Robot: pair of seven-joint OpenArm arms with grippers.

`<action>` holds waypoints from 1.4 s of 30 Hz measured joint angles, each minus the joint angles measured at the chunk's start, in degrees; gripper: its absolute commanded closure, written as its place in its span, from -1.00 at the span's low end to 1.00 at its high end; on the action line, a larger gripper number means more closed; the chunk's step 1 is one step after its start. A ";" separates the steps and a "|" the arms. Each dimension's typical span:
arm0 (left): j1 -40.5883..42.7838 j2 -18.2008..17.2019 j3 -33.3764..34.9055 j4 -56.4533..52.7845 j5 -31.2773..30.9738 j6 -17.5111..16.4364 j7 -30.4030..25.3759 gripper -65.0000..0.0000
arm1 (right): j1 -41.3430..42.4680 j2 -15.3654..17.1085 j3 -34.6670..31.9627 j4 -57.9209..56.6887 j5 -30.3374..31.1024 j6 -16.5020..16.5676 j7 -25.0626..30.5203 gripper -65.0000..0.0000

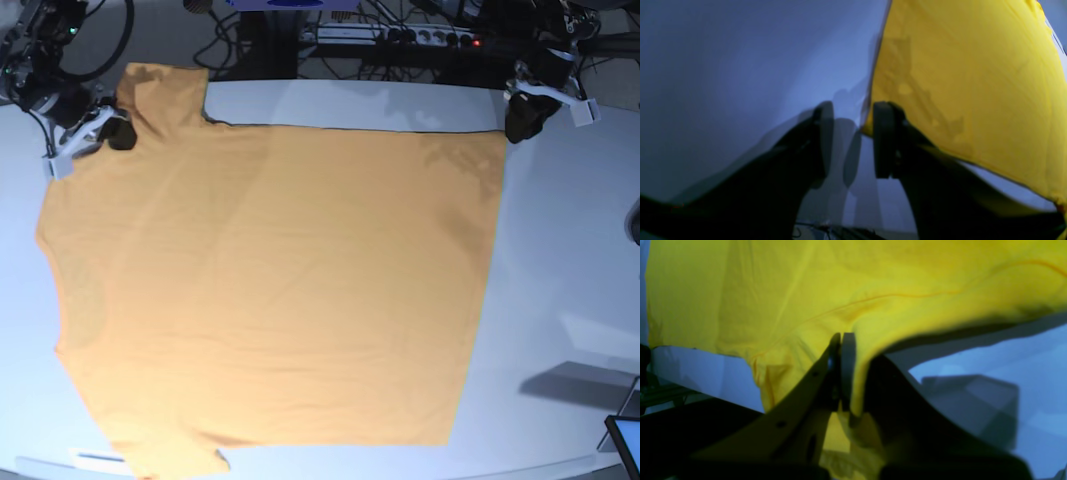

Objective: Fold the T-shirt properly
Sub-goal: 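Move the left gripper to the opposite shoulder corner and grasp it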

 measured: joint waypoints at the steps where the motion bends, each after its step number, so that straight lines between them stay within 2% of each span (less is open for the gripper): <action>1: -0.02 0.04 0.00 -0.02 0.00 0.00 -0.02 0.38 | 0.00 0.00 0.00 0.00 0.02 -0.02 0.02 0.99; 4: -0.26 0.04 0.00 -0.02 0.00 0.00 0.28 0.38 | 0.00 0.00 0.00 0.00 0.02 -0.02 0.02 0.99; 10: -3.91 -0.04 -0.04 -0.02 -0.24 -0.04 6.29 0.38 | 0.02 -0.04 0.00 0.00 0.02 -0.02 0.02 0.99; 17: -4.72 0.22 0.11 -0.02 -0.22 -0.04 6.64 0.38 | 0.00 -0.04 0.00 0.00 0.02 0.00 0.02 0.99; 27: -5.03 0.55 7.58 0.13 -1.33 -0.55 5.55 0.38 | 0.17 0.04 0.02 -3.15 1.44 0.02 0.92 0.99; 32: -5.46 1.18 7.48 0.15 -1.31 -0.92 5.77 0.39 | 0.83 0.31 -0.15 -4.17 1.79 0.22 1.11 0.99; 34: -5.49 1.16 7.50 0.15 -1.29 -0.90 5.66 0.41 | 0.61 0.81 -2.23 -4.17 1.79 0.22 1.92 0.99; 36: -5.46 1.18 7.50 0.15 -1.29 -0.87 5.60 0.49 | 0.85 1.38 -4.48 -4.17 1.95 0.22 1.84 0.99; 40: -5.31 1.18 7.52 0.09 -0.55 -0.59 5.95 1.00 | 0.70 1.38 -7.69 -4.24 1.55 0.20 4.98 0.99; 42: -5.29 1.18 7.52 0.09 -0.39 -0.59 6.05 1.00 | 0.61 1.25 -8.57 -4.35 1.57 0.20 5.70 0.99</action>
